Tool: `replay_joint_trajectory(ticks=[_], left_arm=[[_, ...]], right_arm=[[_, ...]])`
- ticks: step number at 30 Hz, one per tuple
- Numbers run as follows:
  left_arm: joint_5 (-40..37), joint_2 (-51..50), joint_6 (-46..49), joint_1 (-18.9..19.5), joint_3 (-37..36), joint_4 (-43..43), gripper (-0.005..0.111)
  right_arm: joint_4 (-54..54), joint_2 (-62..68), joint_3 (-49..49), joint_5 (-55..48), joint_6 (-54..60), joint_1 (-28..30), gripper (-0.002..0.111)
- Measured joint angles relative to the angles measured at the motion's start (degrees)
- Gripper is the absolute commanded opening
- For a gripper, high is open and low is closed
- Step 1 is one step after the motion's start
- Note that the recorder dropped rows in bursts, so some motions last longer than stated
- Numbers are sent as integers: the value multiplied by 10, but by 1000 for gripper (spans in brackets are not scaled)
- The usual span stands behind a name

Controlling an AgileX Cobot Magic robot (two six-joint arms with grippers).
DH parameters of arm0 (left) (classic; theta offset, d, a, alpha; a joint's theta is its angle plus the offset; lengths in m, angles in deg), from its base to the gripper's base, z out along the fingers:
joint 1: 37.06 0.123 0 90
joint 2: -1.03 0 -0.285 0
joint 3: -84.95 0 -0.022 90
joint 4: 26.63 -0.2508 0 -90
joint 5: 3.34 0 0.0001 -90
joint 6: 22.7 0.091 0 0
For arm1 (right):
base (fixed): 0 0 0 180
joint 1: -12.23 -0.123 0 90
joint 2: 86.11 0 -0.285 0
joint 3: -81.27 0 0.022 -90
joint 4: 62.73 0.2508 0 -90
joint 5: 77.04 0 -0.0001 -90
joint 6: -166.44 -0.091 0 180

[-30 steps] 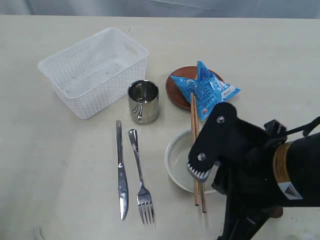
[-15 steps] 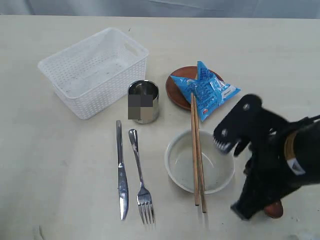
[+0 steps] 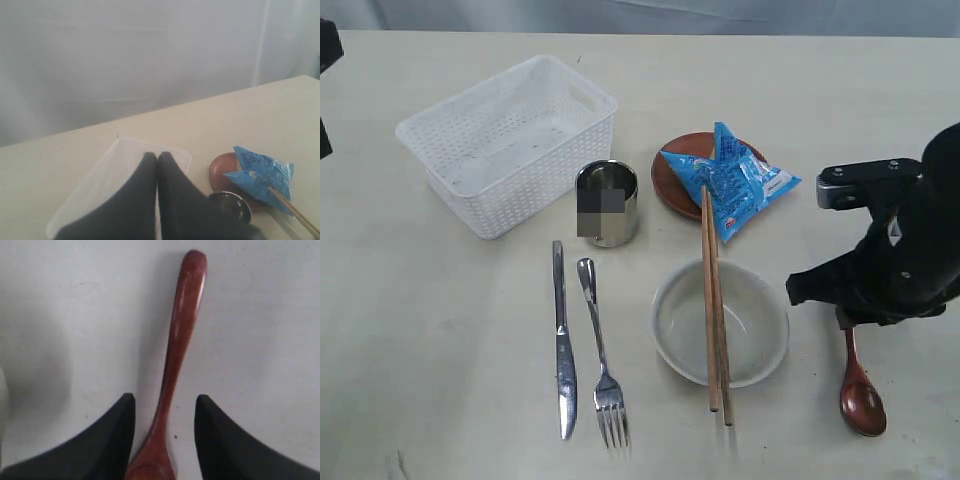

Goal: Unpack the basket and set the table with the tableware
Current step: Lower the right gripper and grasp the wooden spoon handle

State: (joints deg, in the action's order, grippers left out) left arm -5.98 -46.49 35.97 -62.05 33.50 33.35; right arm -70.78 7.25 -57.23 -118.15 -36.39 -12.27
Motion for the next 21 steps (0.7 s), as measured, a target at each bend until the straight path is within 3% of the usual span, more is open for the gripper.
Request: replay_joint_trajectory(ticks=[10,17,21], left_arm=[[-2,0,10,0,0,0,0],[-2,0,12,0,0,0,0],[-2,0,12,0,0,0,0]], right_arm=[[-21,91,-19,52,-54,0,39],[-26,99,-20,68,-63,0,-1],[-34,99,-20,78,-76,0,0]])
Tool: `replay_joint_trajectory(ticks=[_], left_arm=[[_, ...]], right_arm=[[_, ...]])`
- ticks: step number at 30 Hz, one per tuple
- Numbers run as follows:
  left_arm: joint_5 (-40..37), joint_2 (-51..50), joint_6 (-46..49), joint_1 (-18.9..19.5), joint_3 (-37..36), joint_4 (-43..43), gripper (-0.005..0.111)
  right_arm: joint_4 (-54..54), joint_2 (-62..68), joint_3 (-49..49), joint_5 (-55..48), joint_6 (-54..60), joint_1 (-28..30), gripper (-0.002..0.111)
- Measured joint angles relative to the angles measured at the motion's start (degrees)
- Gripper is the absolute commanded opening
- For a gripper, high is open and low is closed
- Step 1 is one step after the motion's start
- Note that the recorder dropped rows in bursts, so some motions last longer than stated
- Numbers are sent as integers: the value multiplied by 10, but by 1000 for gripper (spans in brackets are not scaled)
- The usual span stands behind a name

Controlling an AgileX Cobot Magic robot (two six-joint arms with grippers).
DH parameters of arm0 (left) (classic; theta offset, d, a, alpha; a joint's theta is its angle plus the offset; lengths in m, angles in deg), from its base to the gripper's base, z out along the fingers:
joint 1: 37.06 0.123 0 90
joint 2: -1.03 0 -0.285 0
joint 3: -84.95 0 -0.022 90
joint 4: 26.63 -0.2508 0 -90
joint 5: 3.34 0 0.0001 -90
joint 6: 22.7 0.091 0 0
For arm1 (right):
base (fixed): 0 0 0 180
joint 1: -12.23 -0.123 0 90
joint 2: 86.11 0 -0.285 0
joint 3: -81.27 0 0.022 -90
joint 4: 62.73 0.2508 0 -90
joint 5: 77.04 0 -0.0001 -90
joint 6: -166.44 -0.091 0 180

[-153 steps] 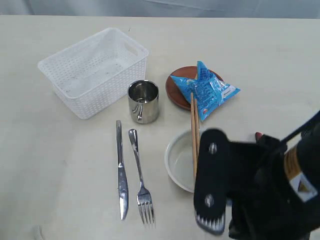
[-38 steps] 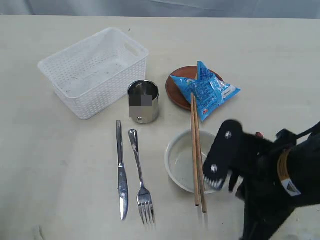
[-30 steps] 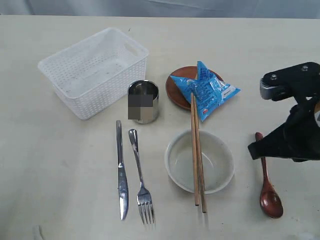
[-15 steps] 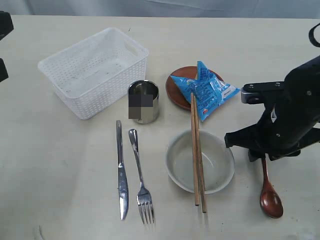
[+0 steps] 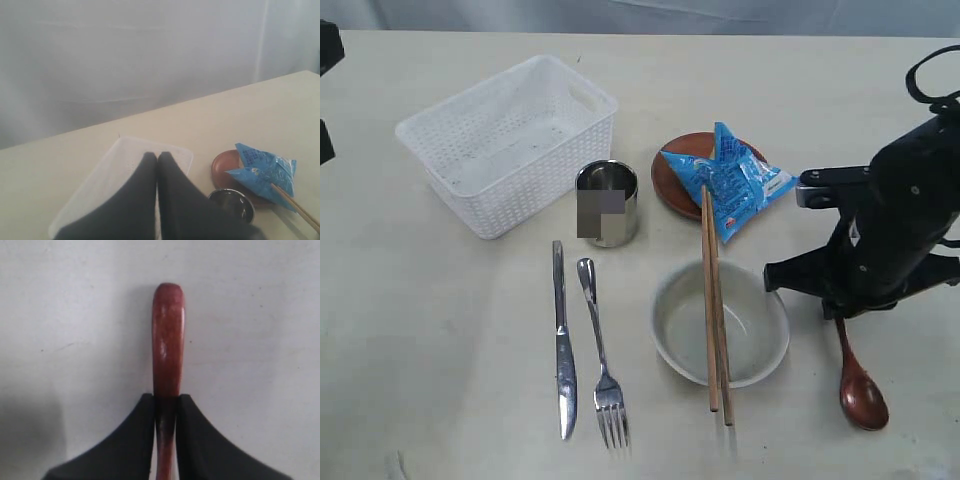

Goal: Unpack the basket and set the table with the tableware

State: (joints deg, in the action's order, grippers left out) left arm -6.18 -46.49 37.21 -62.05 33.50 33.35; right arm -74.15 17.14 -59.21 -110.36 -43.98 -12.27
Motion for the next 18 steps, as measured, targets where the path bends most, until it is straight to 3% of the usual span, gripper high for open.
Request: replay_joint_trajectory(ticks=[18], left_arm=[[0,0,3,0,0,0,0]], right_arm=[[2,20,-55,18,-55,0,0]])
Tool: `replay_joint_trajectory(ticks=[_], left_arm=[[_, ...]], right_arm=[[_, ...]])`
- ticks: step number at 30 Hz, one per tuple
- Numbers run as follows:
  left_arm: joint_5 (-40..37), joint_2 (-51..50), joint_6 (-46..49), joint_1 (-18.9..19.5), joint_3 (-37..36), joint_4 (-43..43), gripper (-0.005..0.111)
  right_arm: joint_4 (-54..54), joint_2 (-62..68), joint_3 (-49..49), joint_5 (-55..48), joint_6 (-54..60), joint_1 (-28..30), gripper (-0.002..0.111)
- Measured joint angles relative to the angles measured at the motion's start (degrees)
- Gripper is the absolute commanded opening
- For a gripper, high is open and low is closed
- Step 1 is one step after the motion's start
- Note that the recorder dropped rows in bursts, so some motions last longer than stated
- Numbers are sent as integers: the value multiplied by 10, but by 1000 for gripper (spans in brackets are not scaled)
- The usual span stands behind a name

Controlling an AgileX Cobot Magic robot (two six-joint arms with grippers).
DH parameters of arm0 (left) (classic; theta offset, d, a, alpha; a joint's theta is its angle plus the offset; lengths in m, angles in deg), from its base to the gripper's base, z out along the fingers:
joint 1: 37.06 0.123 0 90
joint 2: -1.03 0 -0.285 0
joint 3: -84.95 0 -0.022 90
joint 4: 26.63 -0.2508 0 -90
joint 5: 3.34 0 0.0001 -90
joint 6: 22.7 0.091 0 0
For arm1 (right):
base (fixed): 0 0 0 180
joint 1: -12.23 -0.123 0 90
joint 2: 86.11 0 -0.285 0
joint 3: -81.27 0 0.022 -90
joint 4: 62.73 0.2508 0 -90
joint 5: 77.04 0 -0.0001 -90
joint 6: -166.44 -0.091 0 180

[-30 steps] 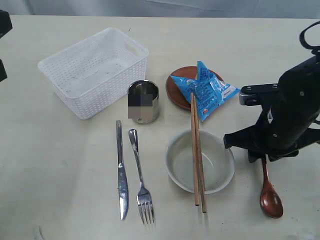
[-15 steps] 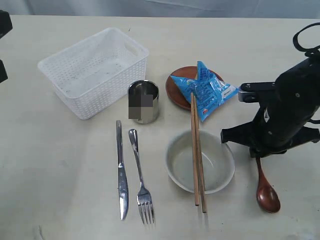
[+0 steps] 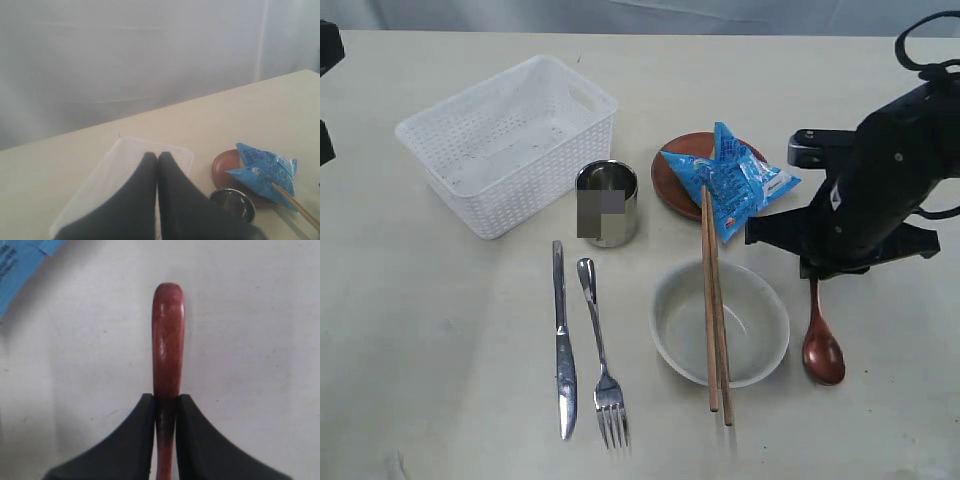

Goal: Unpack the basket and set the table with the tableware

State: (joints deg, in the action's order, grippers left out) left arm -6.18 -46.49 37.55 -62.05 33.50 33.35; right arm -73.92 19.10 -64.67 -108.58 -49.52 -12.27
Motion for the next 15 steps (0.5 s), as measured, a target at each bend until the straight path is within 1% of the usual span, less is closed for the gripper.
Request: replay_joint_trajectory(ticks=[9,10,13,15], left_arm=[[0,0,0,0,0,0,0],[0,0,0,0,0,0,0],[0,0,0,0,0,0,0],[0,0,0,0,0,0,0]], right_arm=[[7,22,-2,-16,0,0,1],[7,22,-2,-16,0,0,3],[7,22,-2,-16,0,0,20],[8,23,-2,-16,0,0,29]])
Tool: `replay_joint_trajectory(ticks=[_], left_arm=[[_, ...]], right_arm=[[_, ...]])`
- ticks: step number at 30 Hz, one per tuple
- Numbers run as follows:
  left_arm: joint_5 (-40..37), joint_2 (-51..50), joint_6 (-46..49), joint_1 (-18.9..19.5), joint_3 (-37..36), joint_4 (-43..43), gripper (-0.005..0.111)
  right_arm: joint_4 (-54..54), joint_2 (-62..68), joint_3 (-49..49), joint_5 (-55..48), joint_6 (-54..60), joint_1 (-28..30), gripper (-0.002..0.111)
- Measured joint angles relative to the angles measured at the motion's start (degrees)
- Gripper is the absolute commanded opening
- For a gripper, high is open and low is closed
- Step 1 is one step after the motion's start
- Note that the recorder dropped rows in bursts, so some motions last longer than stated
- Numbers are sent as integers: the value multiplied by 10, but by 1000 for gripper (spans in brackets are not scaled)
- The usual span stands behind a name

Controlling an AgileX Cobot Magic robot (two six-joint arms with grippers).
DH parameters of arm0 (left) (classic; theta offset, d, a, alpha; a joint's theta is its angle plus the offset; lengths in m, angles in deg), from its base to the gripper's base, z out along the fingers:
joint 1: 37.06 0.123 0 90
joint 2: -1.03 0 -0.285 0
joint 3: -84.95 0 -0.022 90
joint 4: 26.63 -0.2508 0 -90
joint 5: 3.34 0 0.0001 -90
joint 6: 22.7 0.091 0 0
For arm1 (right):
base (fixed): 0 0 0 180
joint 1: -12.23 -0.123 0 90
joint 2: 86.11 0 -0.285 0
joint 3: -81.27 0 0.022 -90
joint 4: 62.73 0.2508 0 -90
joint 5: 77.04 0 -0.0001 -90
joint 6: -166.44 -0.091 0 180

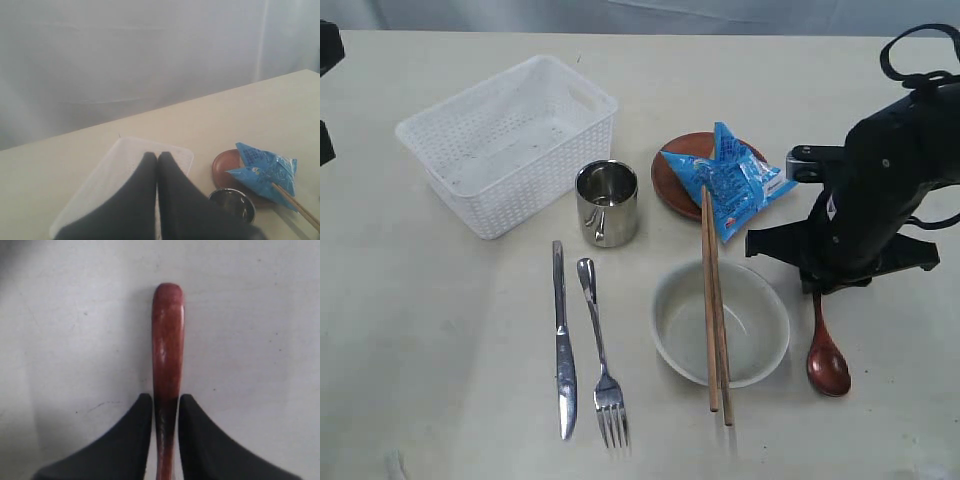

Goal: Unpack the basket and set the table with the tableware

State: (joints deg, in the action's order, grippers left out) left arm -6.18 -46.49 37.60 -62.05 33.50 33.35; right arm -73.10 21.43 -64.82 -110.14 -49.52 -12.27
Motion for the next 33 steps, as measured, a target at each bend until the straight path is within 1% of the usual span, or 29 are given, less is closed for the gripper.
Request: replay_joint_trajectory(ticks=[2,4,5,7,9,11,12,15,17,18,20,21,22,24,26,27,29,30,31,32,33], left_arm=[[0,0,0,0,0,0,0],[0,0,-8,0,0,0,3],[0,0,-12,0,0,0,7],[0,0,-21,0,0,0,18],[0,-2,-30,0,4,0,31],[0,-8,-39,0,9,0,35],[0,-13,-42,0,14,0,35],[0,-32,-45,0,23,0,35],[0,-49,-45,0,30,-8,34],[0,-59,-45,0,33,-12,31],[0,-80,-46,0,42,-20,17],[-2,-88,-49,0,47,-21,8],[-8,-97,-50,0,54,-21,0],[-22,-111,-52,0,70,-27,0],[-41,-129,-56,2,102,-62,0],[-47,-134,-58,10,115,-76,0],[-70,-151,-73,59,154,-130,0],[-100,-167,-101,115,183,-181,0],[-123,-177,-132,144,200,-214,0],[-177,-201,-194,187,233,-280,0],[-241,-235,-267,220,265,-363,0]], right_arm=[[0,3,0,0,0,0,30],[0,4,0,0,0,0,31],[0,4,0,0,0,0,31],[0,4,0,0,0,0,31],[0,4,0,-1,0,0,35],[0,4,0,-7,0,0,42],[0,4,0,-11,0,0,46],[0,4,0,-19,0,0,54],[0,3,0,-22,3,0,55],[0,2,0,-24,4,0,55],[0,-5,0,-24,5,0,55],[0,-10,0,-24,7,0,55],[0,-17,0,-24,7,0,55],[0,-34,0,-24,11,0,55],[0,-76,0,-24,22,0,55],[0,-94,0,-25,28,0,55],[0,-154,0,-26,41,0,55],[0,-192,0,-26,52,0,55],[0,-213,-1,-26,62,0,55],[2,-251,-1,-28,80,0,55],[6,-286,-1,-32,102,-2,55]])
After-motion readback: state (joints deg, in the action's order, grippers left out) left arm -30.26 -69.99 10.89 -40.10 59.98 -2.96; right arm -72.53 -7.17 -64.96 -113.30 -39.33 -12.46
